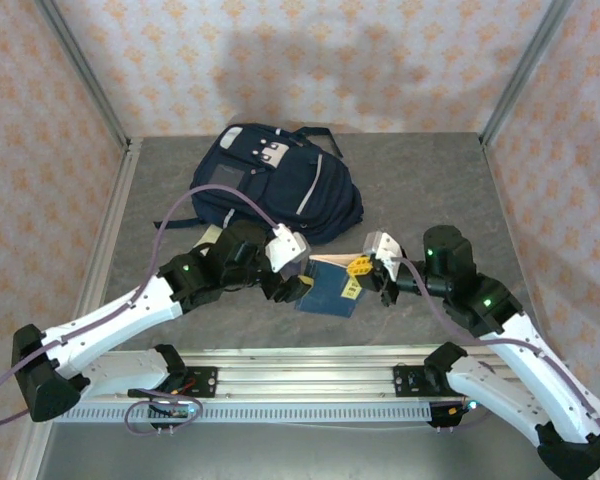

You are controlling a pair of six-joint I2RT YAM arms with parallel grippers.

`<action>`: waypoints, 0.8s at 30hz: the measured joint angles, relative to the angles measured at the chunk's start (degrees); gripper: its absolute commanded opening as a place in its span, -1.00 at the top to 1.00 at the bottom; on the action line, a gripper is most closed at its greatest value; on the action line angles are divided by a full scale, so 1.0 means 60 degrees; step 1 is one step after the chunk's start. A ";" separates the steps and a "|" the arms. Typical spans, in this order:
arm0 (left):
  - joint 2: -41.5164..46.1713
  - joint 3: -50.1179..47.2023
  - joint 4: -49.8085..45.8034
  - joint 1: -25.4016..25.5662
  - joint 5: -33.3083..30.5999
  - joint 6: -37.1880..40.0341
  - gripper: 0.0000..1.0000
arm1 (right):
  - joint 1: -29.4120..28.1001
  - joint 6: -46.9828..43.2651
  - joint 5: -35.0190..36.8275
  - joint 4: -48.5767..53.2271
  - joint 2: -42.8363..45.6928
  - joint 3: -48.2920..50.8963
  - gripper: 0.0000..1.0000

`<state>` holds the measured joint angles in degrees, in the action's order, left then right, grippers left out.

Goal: Pack books, pencil case, and school supplies into a backpack

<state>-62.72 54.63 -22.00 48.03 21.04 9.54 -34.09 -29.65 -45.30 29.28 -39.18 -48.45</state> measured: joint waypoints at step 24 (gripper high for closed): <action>0.0273 -0.0229 0.0743 -0.0015 0.2269 -0.0073 1.00 | -0.0044 0.1821 0.1333 -0.2357 0.1104 0.0929 -0.15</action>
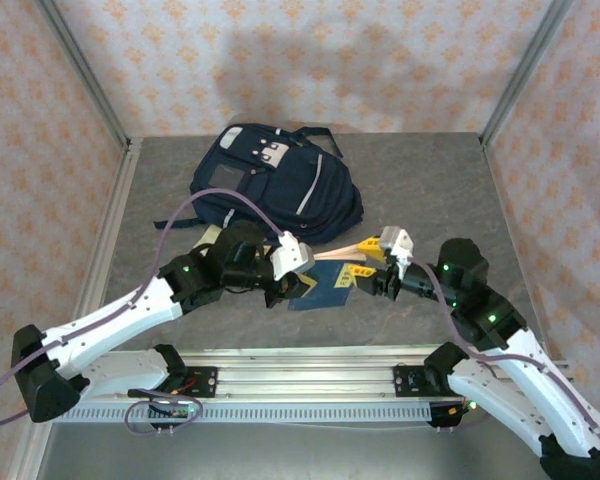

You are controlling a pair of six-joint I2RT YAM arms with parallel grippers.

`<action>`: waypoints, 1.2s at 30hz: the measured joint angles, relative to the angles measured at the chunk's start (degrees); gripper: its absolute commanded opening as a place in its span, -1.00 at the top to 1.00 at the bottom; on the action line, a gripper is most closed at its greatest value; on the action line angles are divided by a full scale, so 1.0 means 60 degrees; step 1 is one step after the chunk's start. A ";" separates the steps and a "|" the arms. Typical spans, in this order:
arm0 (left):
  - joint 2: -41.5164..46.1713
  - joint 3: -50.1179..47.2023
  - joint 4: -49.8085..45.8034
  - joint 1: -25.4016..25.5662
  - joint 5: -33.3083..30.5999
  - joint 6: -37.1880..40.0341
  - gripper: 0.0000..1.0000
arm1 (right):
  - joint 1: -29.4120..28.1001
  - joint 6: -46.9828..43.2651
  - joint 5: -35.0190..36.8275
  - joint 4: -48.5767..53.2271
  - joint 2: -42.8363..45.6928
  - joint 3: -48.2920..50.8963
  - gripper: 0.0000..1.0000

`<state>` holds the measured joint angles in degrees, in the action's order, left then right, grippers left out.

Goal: Pack books, pencil case, and school supplies into a backpack

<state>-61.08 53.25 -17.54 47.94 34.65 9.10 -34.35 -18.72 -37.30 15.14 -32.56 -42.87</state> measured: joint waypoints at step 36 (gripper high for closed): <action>0.1217 -0.3038 0.6994 -0.0430 -0.5424 -1.1999 1.00 | 0.0022 1.4673 0.1956 -0.8881 -0.3748 0.3687 -0.58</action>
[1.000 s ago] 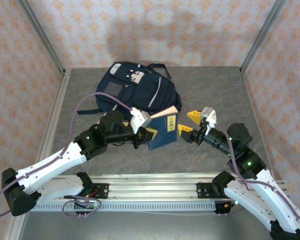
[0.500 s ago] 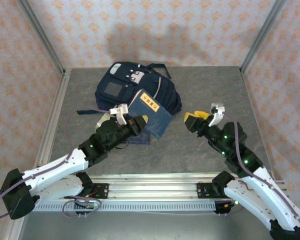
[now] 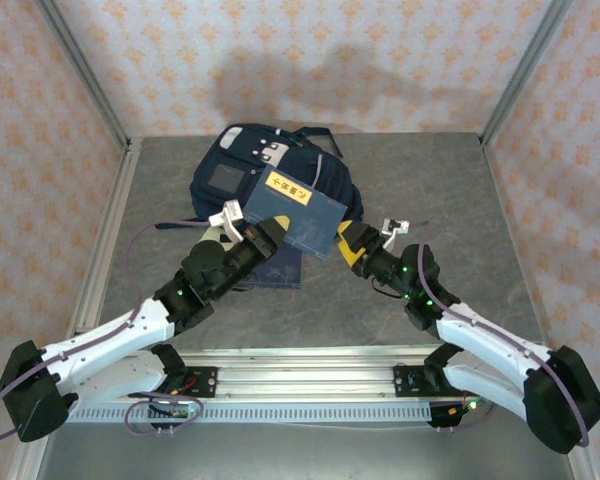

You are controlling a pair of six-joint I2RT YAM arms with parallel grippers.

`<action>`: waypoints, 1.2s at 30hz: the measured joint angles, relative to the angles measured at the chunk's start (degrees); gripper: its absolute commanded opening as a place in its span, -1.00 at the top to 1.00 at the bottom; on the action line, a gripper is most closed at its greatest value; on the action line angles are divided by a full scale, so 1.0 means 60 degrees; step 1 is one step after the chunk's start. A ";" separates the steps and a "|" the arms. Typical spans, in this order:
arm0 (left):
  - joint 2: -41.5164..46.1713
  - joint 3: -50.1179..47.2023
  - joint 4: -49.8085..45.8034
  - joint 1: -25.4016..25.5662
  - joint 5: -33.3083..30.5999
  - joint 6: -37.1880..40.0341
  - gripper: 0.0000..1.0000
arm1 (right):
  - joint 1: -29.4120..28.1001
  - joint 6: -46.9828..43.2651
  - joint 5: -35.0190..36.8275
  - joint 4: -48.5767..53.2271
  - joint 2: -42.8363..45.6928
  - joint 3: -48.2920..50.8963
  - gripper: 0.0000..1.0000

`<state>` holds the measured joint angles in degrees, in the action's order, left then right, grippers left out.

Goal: Pack books, pencil case, and school supplies into a backpack

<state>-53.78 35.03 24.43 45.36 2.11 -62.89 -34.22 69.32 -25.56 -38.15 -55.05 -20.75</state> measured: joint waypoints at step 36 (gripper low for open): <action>0.0066 0.0149 -0.1180 0.0000 -0.0182 0.0197 1.00 | -0.0685 -0.0262 -0.0532 -0.1446 -0.0346 0.0117 -0.60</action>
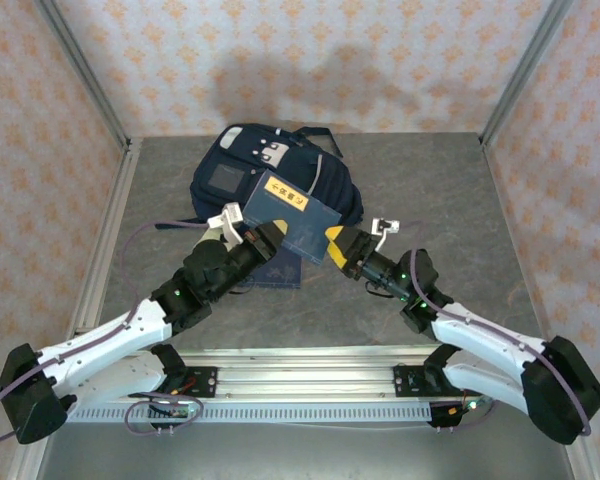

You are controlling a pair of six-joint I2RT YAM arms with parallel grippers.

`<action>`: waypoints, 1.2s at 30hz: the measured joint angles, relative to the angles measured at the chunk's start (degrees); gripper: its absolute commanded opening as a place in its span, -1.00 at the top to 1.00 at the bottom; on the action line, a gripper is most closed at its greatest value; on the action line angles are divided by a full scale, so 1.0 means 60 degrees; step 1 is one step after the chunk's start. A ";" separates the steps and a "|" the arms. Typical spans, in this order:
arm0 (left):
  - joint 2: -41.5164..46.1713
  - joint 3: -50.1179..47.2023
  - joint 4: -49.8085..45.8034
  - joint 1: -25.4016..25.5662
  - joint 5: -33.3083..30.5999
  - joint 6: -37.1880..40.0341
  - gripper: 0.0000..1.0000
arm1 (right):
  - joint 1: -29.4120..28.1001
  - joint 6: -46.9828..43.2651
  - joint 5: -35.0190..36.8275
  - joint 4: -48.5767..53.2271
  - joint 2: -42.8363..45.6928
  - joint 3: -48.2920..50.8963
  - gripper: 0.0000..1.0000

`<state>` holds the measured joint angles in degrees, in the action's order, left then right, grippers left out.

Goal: Pack books, pencil case, and school supplies into a backpack

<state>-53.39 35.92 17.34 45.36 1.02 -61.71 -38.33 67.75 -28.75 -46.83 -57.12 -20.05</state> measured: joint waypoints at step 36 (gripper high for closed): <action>-0.3002 0.4299 -0.5195 -0.0189 -0.1235 0.3169 -0.53 | -0.0233 -0.2987 0.5249 0.6419 0.3588 -0.0739 1.00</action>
<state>-71.40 61.71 -13.82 44.23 -6.39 -42.70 -39.72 49.82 2.74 -8.32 -35.59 -24.49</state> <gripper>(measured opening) 0.756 0.113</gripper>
